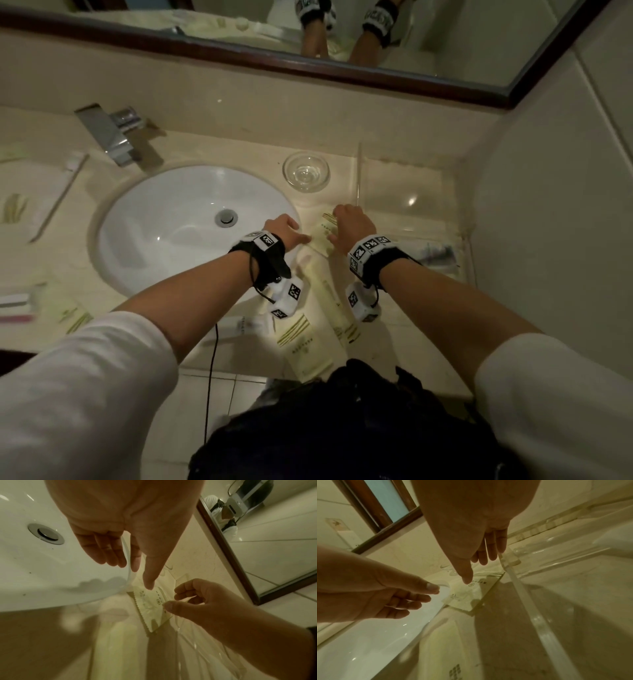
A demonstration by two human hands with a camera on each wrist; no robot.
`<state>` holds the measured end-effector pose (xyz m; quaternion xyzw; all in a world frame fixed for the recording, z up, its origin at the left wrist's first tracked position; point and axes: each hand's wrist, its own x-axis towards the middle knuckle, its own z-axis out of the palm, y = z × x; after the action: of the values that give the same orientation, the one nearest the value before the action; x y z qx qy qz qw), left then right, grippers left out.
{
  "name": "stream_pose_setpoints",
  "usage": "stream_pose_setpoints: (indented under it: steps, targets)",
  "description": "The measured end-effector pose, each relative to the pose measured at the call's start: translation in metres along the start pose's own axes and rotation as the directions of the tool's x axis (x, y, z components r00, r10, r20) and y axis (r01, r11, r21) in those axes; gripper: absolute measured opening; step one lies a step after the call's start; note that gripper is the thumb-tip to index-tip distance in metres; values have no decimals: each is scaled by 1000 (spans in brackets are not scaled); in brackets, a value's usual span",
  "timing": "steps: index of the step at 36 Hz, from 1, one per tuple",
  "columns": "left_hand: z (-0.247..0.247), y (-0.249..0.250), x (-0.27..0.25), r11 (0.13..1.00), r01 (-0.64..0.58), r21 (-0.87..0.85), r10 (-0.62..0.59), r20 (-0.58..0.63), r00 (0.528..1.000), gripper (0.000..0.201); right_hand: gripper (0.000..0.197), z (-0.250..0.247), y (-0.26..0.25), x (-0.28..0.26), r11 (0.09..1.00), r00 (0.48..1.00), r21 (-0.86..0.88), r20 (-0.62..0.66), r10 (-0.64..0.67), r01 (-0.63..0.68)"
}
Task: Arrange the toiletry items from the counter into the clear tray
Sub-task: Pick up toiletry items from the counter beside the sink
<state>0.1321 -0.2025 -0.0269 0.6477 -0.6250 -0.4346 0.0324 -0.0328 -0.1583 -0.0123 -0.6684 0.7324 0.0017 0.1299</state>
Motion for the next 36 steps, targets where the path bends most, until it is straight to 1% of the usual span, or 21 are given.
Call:
stream_pose_setpoints:
  steps: [4, 9, 13, 18, 21, 25, 28, 31, 33, 36]
  targets:
    - [3, 1, 2, 998, -43, 51, 43, -7, 999, 45, 50, 1, -2, 6, 999, 999, -31, 27, -27, 28]
    - [9, 4, 2, 990, -91, 104, 93, -16, 996, 50, 50, 4, -2, 11, 995, 998, -85, 57, -42, 47]
    - [14, 5, 4, 978, -143, 153, 147, -14, 989, 52, 58, 7, -3, 14, 992, 995, -105, 79, -59, 68]
    - [20, 7, 7, 960, -186, 211, 192, -9, 981, 53, 68, 6, -3, 18, 993, 992, -85, 99, -77, 85]
    - [23, 8, 8, 952, -204, 230, 214, -19, 977, 49, 68, 5, -2, 19, 994, 992, -71, 107, -72, 80]
    - [27, 10, 10, 941, -215, 261, 226, -12, 974, 41, 58, 6, -4, 19, 995, 993, -79, 106, -53, 61]
    - [29, 11, 10, 935, -236, 266, 248, -10, 969, 33, 56, 7, -6, 18, 997, 995, -59, 85, -49, 54]
    - [28, 13, 10, 923, -269, 277, 277, 10, 961, 21, 58, 8, -6, 17, 998, 998, -30, 38, -59, 60]
    - [27, 13, 11, 921, -285, 267, 290, 20, 957, 22, 54, 9, -5, 16, 997, 997, -18, -1, -71, 71]
    - [24, 11, 11, 945, -285, 163, 289, 0, 957, 20, 44, 9, -3, 13, 997, 996, 31, -58, -73, 75]
